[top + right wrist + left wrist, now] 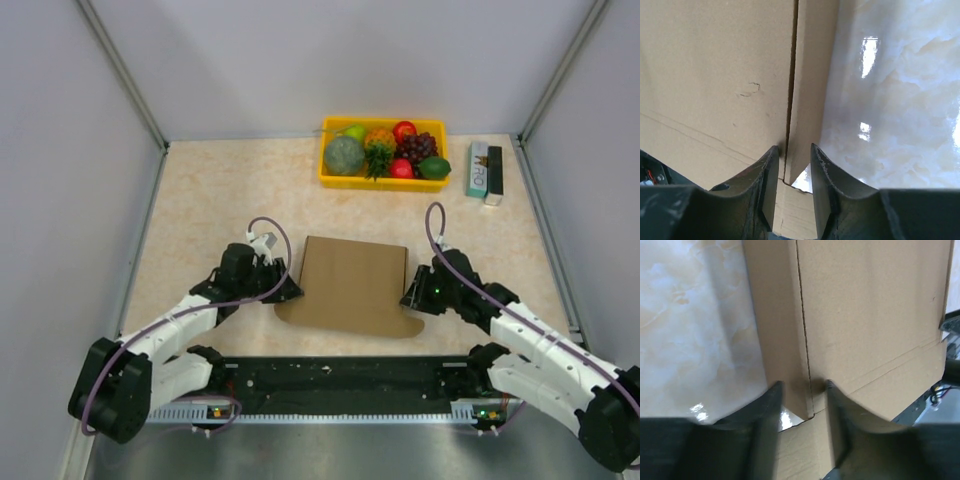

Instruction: Fold the paper box

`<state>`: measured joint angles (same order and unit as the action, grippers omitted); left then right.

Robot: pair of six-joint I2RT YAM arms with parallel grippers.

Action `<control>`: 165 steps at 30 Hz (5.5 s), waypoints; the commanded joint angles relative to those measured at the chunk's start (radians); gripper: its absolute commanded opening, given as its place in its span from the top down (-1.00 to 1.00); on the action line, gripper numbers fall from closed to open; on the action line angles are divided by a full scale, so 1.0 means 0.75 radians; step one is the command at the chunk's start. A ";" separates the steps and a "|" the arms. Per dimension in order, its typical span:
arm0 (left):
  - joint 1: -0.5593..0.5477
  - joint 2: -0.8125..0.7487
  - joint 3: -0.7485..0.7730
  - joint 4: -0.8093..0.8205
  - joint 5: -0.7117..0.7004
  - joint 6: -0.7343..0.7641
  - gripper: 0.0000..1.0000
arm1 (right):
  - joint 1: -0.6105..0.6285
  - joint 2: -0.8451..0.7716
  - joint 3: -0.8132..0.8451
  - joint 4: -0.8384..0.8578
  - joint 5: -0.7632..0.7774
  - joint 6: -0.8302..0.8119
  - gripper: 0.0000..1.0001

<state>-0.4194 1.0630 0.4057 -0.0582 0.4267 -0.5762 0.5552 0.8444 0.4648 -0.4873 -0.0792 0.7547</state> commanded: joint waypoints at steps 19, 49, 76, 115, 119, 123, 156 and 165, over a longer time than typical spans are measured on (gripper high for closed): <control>-0.011 0.434 0.504 -0.094 -0.062 0.140 -0.50 | -0.139 0.588 0.501 0.001 -0.128 -0.192 -0.18; -0.028 0.021 0.367 -0.156 -0.137 0.148 -0.70 | -0.074 0.417 0.493 -0.007 -0.154 -0.542 -0.73; -0.077 -0.022 -0.060 0.282 0.122 -0.128 -0.52 | 0.072 0.565 0.288 0.502 -0.369 -0.246 -0.72; -0.322 -0.260 0.245 -0.471 -0.469 0.054 -0.50 | 0.125 0.385 0.391 -0.105 -0.040 -0.407 -0.51; -0.322 -0.149 0.247 -0.458 -0.462 0.065 -0.56 | 0.123 0.439 0.368 -0.066 -0.036 -0.425 -0.56; -0.322 -0.102 0.200 -0.377 -0.448 0.052 -0.56 | 0.123 0.443 0.335 -0.025 -0.040 -0.446 -0.62; -0.316 -0.170 0.132 -0.307 -0.264 -0.082 -0.52 | 0.123 0.455 0.335 0.012 -0.212 -0.380 -0.54; -0.316 -0.121 0.095 -0.166 -0.107 -0.172 -0.45 | 0.153 0.457 0.370 -0.009 -0.209 -0.360 -0.46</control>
<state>-0.6525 0.9554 0.4854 -0.3073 0.2508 -0.6617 0.6399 1.2049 0.6903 -0.5049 -0.2306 0.4858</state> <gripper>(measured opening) 0.731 0.735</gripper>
